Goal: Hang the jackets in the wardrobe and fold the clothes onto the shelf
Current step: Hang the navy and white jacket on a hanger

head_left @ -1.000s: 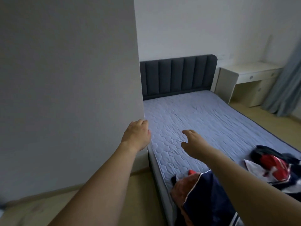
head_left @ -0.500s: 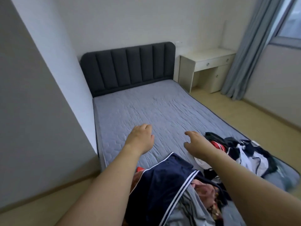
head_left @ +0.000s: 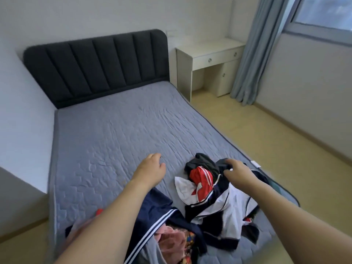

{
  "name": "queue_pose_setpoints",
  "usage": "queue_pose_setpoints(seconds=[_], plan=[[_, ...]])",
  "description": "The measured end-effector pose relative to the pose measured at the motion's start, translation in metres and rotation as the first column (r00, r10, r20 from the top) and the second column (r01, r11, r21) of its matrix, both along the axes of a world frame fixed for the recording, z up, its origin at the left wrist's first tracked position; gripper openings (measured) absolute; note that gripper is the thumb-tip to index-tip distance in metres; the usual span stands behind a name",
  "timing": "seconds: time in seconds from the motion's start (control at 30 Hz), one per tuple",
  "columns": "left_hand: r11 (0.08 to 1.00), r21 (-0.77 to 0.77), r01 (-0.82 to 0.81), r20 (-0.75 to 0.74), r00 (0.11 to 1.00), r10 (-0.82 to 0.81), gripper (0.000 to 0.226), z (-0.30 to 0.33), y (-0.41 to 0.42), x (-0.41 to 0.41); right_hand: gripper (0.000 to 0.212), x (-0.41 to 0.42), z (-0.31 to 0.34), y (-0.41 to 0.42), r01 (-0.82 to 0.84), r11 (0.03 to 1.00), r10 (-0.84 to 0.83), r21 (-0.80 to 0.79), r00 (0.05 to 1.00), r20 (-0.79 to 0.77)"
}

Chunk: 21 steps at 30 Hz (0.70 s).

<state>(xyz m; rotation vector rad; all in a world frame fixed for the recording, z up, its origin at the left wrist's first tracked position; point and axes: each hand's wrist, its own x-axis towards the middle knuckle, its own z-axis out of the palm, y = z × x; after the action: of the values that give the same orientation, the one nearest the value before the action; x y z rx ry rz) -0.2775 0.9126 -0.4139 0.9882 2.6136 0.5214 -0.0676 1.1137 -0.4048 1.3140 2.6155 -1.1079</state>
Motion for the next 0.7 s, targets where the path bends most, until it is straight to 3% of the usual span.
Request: queue_pose_setpoints(seconds=[0.13,0.33,0.5,0.57,0.67,0.7], plan=[[0.999,-0.048,-0.001,0.171,0.985,0.009,0.043,-0.073,0.122,0.034,0.02,0.024,-0.072,0.12,0.06,0.992,-0.052,-0.107,0.995,0.083],[0.984,-0.177,0.016,0.347,0.937,0.047,0.029,-0.223,0.301,0.077,0.034,0.028,-0.231,0.28,0.095,0.973,-0.057,-0.208,0.981,0.183],[0.963,-0.267,0.025,0.481,0.87,0.111,0.056,-0.369,0.398,0.115,0.055,0.048,-0.374,0.339,0.155,0.931,-0.056,-0.331,0.955,0.29],[0.945,-0.327,-0.012,0.471,0.865,0.174,0.05,-0.414,0.42,0.128,0.06,0.062,-0.422,0.347,0.212,0.875,-0.08,-0.435,0.95,0.301],[0.935,-0.347,-0.068,0.38,0.902,0.206,0.009,-0.442,0.426,0.137,0.07,0.075,-0.457,0.348,0.261,0.83,-0.115,-0.493,0.945,0.306],[0.943,-0.311,-0.118,0.357,0.905,0.231,0.018,-0.442,0.425,0.14,0.07,0.078,-0.464,0.349,0.274,0.827,-0.132,-0.491,0.944,0.304]])
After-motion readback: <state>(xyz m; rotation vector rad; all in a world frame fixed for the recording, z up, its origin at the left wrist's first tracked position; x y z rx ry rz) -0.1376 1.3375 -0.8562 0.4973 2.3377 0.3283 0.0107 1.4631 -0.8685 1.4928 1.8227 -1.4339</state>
